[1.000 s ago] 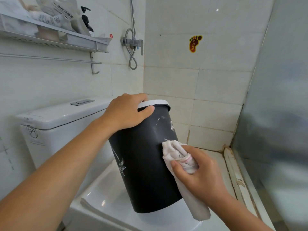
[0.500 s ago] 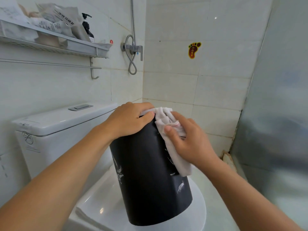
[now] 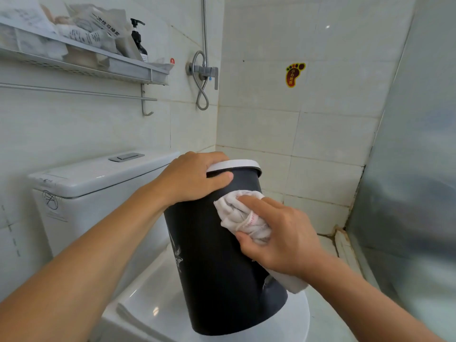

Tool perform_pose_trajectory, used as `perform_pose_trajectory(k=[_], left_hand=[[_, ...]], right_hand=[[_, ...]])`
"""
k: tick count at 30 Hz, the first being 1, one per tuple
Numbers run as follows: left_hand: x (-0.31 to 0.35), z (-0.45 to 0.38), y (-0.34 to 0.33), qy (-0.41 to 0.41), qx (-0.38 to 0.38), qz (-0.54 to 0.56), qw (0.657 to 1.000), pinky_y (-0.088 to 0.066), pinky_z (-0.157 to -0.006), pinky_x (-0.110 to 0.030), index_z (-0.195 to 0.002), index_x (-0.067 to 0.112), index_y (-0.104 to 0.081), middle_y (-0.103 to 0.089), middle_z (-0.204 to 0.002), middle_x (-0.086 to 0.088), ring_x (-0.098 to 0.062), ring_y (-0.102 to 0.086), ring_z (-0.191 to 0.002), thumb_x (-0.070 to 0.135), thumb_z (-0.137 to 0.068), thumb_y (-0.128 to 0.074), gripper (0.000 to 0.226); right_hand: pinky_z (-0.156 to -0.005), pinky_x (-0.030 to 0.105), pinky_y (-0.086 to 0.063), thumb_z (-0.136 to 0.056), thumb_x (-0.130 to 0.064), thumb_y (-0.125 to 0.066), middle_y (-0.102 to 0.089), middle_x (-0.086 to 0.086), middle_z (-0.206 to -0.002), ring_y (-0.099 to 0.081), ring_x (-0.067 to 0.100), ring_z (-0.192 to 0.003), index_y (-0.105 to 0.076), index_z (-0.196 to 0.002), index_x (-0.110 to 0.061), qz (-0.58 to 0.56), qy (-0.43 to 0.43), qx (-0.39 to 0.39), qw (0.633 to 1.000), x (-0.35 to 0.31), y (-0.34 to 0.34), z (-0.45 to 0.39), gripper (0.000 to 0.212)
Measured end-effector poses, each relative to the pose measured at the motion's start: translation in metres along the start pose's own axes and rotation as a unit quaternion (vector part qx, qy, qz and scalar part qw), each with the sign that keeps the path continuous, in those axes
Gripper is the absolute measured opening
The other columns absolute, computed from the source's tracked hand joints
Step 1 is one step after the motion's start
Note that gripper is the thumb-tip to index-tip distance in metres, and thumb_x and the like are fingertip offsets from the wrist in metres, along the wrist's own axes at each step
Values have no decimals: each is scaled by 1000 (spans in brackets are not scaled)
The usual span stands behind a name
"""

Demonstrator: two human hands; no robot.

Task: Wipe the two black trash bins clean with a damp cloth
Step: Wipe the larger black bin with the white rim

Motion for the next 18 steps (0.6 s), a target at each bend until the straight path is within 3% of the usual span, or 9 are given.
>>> perform_pose_trajectory(k=[7, 11, 13, 18], left_hand=[[5, 1, -1, -7, 4, -8, 1000, -56, -88, -42, -115, 44, -69, -73, -102, 16, -13, -66, -97, 49, -96, -64, 21], [-4, 2, 1, 14, 12, 2, 1000, -55, -88, -38, -113, 48, -68, -72, -100, 20, -11, -65, -98, 51, -96, -63, 18], [-6, 3, 1, 13, 9, 18, 1000, -56, -90, -40, -115, 47, -69, -72, -102, 21, -9, -65, -99, 50, -96, -64, 19], [0, 2, -1, -12, 8, 30, 999, -57, -92, -42, -116, 48, -70, -74, -105, 21, -9, -67, -100, 48, -94, -65, 22]], right_hand=[[-69, 36, -55, -80, -64, -57, -66, -15, -92, -64, 11, -80, -61, -126, -44, -22, -109, 49, 993, 24, 8, -24, 50], [-60, 25, -48, -82, -62, -62, -63, -18, -94, -61, 9, -76, -59, -130, -45, -8, 13, -16, 1000, -2, 5, 0, 51], [-60, 26, -50, -82, -62, -62, -63, -19, -94, -62, 9, -78, -58, -130, -48, 0, 29, -29, 999, -1, 6, 3, 50], [-69, 37, -56, -83, -61, -60, -67, -14, -93, -65, 10, -81, -58, -121, -47, -33, -105, 78, 991, 23, 8, -27, 41]])
Point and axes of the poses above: each hand's wrist, its own z-axis away from the middle knuckle, its own y-axis out of the back of the hand, x = y × z, the point moved 4 cm from there along -z, towards the middle knuckle
